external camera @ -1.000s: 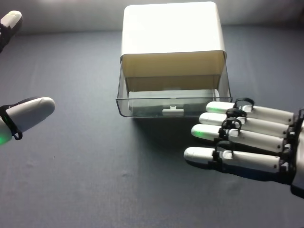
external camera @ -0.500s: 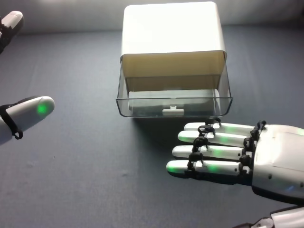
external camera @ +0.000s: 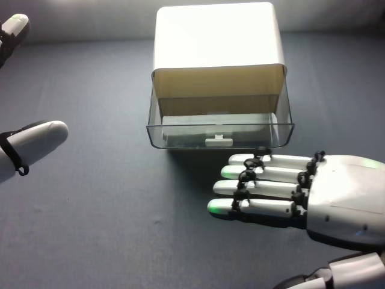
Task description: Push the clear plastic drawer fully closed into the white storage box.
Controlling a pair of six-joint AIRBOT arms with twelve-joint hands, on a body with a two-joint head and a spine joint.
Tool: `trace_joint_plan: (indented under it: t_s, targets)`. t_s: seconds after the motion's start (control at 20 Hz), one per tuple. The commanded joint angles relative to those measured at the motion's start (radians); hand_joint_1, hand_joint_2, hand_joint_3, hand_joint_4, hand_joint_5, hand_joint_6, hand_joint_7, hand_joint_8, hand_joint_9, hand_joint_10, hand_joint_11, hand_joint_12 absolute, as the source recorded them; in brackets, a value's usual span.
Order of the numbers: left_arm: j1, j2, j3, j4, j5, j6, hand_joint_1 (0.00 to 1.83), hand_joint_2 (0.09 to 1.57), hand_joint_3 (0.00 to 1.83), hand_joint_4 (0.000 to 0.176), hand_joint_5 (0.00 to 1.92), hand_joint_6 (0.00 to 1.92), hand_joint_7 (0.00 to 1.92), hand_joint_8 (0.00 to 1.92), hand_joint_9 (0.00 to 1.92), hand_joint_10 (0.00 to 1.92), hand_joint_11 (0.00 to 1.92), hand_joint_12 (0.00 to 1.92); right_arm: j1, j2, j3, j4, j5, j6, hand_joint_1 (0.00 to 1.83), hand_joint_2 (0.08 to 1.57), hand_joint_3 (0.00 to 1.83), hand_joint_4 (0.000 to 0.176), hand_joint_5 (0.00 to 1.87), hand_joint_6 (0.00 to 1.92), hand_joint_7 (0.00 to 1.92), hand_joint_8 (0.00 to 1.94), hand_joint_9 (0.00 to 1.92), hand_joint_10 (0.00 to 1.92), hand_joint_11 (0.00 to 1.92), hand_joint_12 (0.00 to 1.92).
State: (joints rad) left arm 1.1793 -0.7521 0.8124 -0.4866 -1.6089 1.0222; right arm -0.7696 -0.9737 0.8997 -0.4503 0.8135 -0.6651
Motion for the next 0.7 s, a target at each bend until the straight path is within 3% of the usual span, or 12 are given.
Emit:
trace_joint_plan:
  t_s: [0.0,0.15,0.25,0.45,0.55,0.65]
  targets:
    - [-0.001,0.000,0.005,0.005,-0.124,-0.005,0.00,0.97,0.03,0.176,0.00,0.00,0.00,0.00,0.00,0.00,0.00,0.00,0.016,-0.006,0.000,0.012,0.099,0.007,0.00,1.13,0.00,0.013,0.15,0.01,0.06,0.00,0.00,0.00,0.00,0.00]
    - [-0.001,0.000,0.005,0.006,-0.124,-0.006,0.00,0.97,0.02,0.176,0.00,0.00,0.00,0.00,0.00,0.00,0.00,0.00,0.025,-0.018,0.012,0.004,0.073,0.007,0.00,1.11,0.00,0.035,0.12,0.00,0.03,0.00,0.00,0.00,0.00,0.00]
    - [-0.001,0.000,0.005,0.006,-0.124,-0.006,0.00,0.97,0.02,0.176,0.00,0.00,0.00,0.00,0.00,0.00,0.00,0.00,0.029,-0.026,0.022,0.004,0.061,0.007,0.00,1.11,0.00,0.027,0.12,0.00,0.04,0.01,0.00,0.00,0.00,0.00]
    - [-0.001,0.000,0.006,0.006,-0.124,-0.007,0.00,0.98,0.02,0.176,0.00,0.00,0.00,0.00,0.00,0.00,0.00,0.00,0.049,-0.051,0.059,0.004,0.006,0.007,0.00,1.12,0.00,0.052,0.08,0.00,0.05,0.01,0.00,0.00,0.00,0.00]
    - [-0.001,0.001,0.005,0.006,-0.124,-0.007,0.00,0.98,0.02,0.176,0.00,0.00,0.00,0.00,0.00,0.00,0.00,0.00,0.057,-0.060,0.074,0.009,-0.019,-0.002,0.00,1.14,0.00,0.033,0.15,0.01,0.10,0.01,0.00,0.00,0.00,0.00]
    - [-0.001,0.001,0.006,0.006,-0.124,-0.008,0.00,0.99,0.02,0.176,0.00,0.00,0.00,0.00,0.00,0.00,0.00,0.00,0.060,-0.060,0.078,0.029,-0.037,-0.036,0.00,1.15,0.01,0.051,0.20,0.02,0.14,0.02,0.00,0.00,0.00,0.00]
